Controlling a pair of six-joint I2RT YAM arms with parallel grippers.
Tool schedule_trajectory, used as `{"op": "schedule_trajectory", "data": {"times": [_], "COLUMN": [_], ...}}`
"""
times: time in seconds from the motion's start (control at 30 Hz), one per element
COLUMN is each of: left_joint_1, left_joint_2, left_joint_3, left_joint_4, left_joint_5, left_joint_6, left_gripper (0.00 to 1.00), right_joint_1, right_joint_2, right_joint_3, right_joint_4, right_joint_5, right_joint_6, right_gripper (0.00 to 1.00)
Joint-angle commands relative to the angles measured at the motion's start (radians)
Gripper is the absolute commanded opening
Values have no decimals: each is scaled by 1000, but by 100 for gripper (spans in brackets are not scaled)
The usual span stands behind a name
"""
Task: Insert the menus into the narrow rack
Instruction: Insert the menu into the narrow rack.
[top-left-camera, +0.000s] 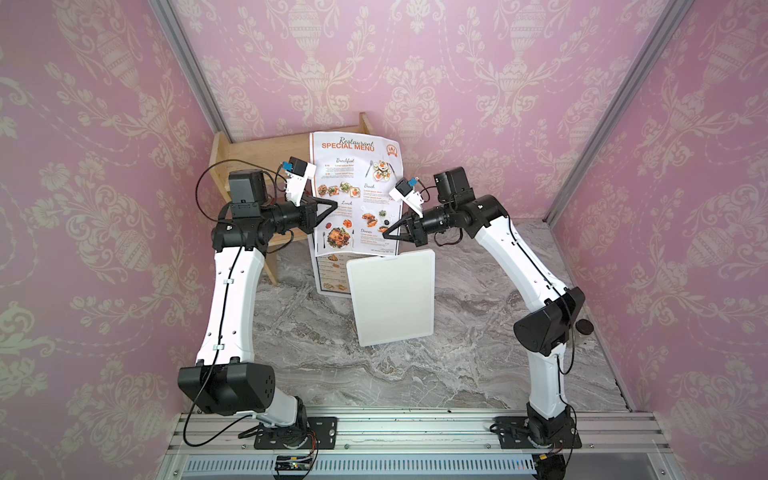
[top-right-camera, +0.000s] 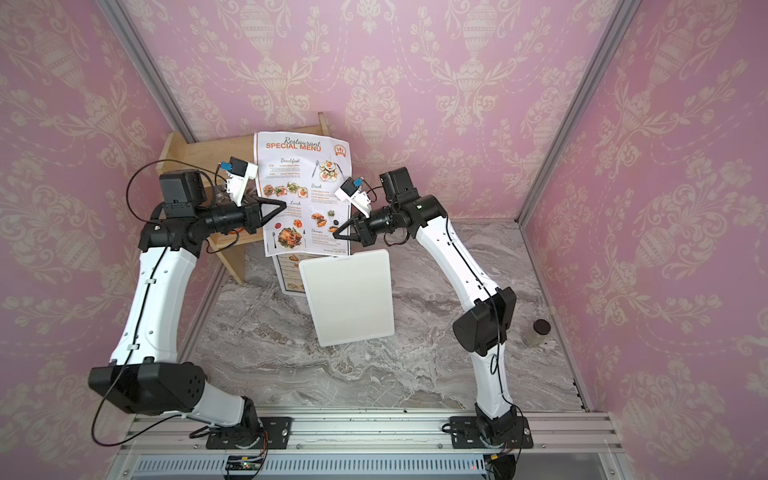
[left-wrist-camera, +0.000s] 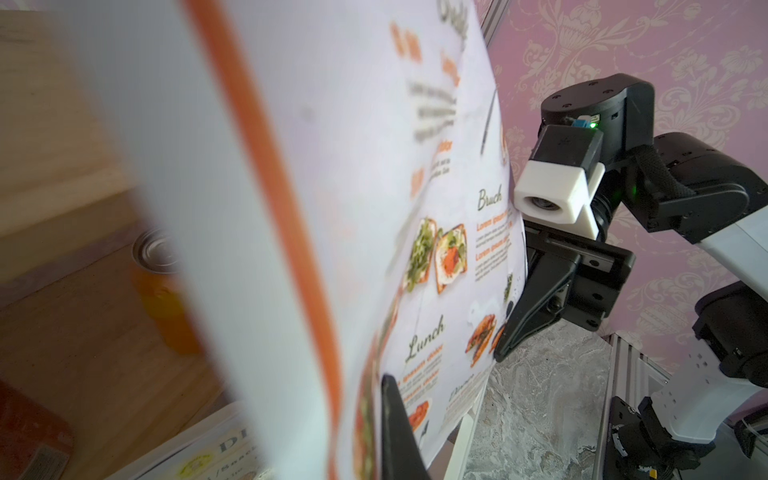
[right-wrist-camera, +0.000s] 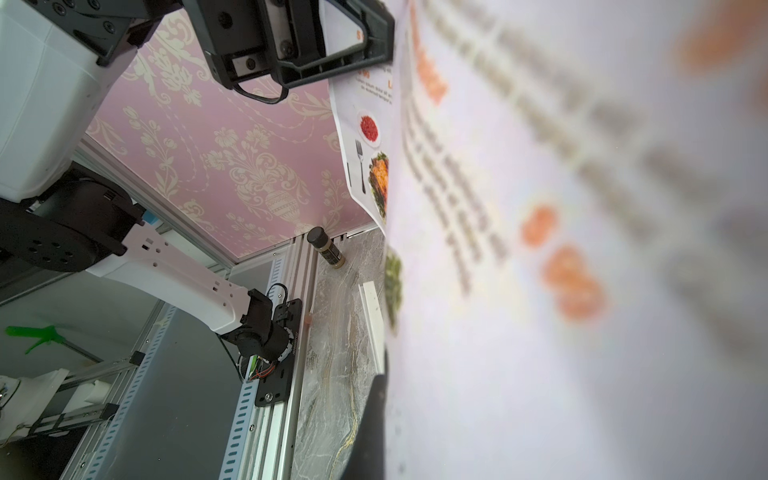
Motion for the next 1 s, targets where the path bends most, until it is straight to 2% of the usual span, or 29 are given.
{"op": "schedule_trajectory", "data": {"times": [0.0,0.23,0.27,0.4,0.77,0.97], "left_joint_1": [5,-16,-21,-43,-54,-54], "left_joint_2": [11,23,23,31,47,59], "left_joint_3": [45,75,74,78,100,110], "left_joint_4": [-3,-15,-14,-25,-78,-89], "left_joint_5": [-25,-27,-30,-33,-56,-63], "left_joint_6": [-11,-37,-41,-40,-10,0], "left_gripper": [0,0,5,11,13,14], "right_joint_1": [-8,-11,-11,-16,-16,-17], "right_joint_2": [-7,6,11,23,22,56], "right_joint_3": [-11,-3,-2,4,-4,46], "right_joint_4": [-15,-13,-16,-24,-48,-64], "right_joint_5": [-13,-10,-7,-13,-11,-2], "right_joint_6": [24,50,53,76,101,134], "right_gripper": [0,0,0,0,0,0]}}
